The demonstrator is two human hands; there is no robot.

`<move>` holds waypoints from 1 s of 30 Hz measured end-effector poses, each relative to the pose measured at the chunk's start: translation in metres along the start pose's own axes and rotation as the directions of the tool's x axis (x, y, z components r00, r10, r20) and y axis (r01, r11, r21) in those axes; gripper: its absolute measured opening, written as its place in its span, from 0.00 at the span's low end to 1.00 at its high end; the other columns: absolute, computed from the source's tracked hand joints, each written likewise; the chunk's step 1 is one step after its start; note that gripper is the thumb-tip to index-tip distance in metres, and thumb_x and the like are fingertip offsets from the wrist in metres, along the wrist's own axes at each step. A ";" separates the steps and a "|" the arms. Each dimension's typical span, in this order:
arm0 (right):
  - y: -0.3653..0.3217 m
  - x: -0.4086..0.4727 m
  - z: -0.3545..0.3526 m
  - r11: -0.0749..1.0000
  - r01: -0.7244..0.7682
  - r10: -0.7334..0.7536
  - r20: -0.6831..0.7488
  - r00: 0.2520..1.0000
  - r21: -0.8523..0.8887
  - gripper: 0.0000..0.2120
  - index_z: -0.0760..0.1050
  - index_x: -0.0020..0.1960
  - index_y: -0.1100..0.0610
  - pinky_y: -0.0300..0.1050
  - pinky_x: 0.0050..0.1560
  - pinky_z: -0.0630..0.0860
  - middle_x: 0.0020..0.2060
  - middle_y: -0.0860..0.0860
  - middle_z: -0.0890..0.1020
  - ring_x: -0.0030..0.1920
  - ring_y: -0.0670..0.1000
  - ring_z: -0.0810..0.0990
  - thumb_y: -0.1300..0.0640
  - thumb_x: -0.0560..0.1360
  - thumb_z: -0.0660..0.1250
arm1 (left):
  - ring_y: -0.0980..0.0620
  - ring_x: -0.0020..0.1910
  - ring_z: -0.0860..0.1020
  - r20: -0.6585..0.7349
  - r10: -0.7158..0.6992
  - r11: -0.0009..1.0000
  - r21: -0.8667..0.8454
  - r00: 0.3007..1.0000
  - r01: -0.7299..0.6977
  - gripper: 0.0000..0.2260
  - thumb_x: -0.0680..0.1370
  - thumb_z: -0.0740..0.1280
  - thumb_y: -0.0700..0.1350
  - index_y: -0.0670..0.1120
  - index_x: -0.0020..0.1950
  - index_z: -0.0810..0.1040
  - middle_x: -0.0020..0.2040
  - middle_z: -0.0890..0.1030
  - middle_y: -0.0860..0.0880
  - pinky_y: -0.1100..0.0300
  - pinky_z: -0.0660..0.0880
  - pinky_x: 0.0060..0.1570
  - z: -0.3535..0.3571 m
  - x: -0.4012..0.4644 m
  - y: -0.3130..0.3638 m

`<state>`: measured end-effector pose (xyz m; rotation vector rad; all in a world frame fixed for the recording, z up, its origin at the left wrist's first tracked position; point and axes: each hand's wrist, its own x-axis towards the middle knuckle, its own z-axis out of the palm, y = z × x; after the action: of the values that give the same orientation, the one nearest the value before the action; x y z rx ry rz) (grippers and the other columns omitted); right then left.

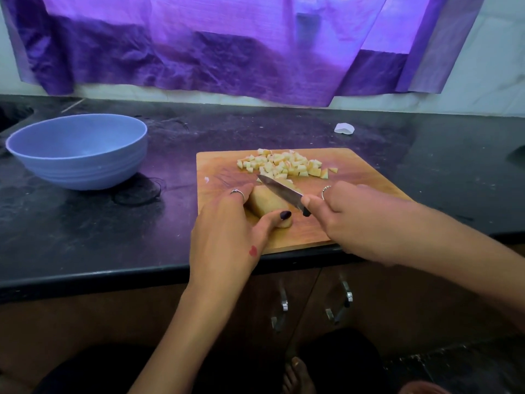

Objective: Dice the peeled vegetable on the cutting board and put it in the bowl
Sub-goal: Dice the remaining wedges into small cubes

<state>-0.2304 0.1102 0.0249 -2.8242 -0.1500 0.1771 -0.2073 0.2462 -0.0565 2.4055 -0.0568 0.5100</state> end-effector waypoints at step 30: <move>-0.025 0.052 -0.012 0.929 0.006 0.086 0.232 0.969 -0.371 0.16 0.64 0.37 0.50 0.35 0.21 0.67 0.30 0.57 0.75 0.22 0.52 0.67 0.58 0.83 0.51 | 0.58 0.46 0.64 0.001 -0.018 0.999 0.044 1.000 0.018 0.20 0.75 0.65 0.62 0.53 0.61 0.74 0.55 0.76 0.53 0.61 0.62 0.42 0.007 -0.001 0.002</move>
<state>-0.1791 0.1371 0.0386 -3.1719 -0.1973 0.5648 -0.2057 0.2402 -0.0608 2.4470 -0.0252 0.5067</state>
